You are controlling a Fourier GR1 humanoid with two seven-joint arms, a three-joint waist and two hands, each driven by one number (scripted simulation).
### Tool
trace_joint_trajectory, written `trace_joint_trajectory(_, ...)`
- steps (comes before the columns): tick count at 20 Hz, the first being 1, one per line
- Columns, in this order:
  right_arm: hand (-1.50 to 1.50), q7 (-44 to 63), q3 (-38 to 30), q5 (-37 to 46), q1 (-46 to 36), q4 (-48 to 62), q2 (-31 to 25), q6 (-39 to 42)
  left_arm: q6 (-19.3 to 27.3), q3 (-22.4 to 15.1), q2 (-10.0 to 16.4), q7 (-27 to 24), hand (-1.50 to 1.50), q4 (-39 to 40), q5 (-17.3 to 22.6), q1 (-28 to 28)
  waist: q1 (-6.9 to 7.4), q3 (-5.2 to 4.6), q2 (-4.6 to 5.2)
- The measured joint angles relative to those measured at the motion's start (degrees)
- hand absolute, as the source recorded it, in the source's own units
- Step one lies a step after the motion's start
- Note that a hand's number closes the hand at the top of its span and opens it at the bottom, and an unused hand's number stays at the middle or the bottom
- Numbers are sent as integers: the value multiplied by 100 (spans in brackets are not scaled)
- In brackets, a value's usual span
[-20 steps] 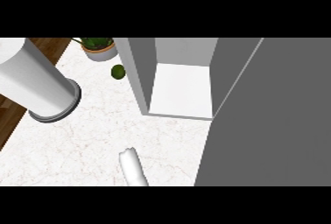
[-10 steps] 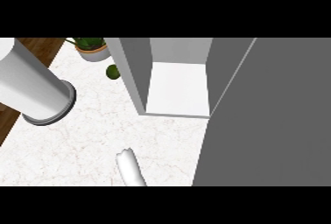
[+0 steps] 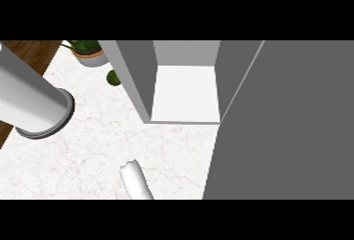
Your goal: Pick up the bottled water, place it into the cabinet and close the cabinet
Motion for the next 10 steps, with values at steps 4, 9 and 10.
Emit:
trace_joint_trajectory(4, -150, 4, 135, 18, -42, -6, -18, -27, 293, 27, -87, 25, -150, 290, -132, 4, -61, 1, 25)
trace_joint_trajectory(9, -150, 43, 395, 94, -45, -4, -35, -115, 600, -336, -250, -274, -150, 1649, -753, 54, -113, 4, 55)
trace_joint_trajectory(10, -150, 46, 470, 107, -8, -18, -44, -143, 712, -386, -345, -314, -150, 1992, -903, 56, -117, 5, 59)
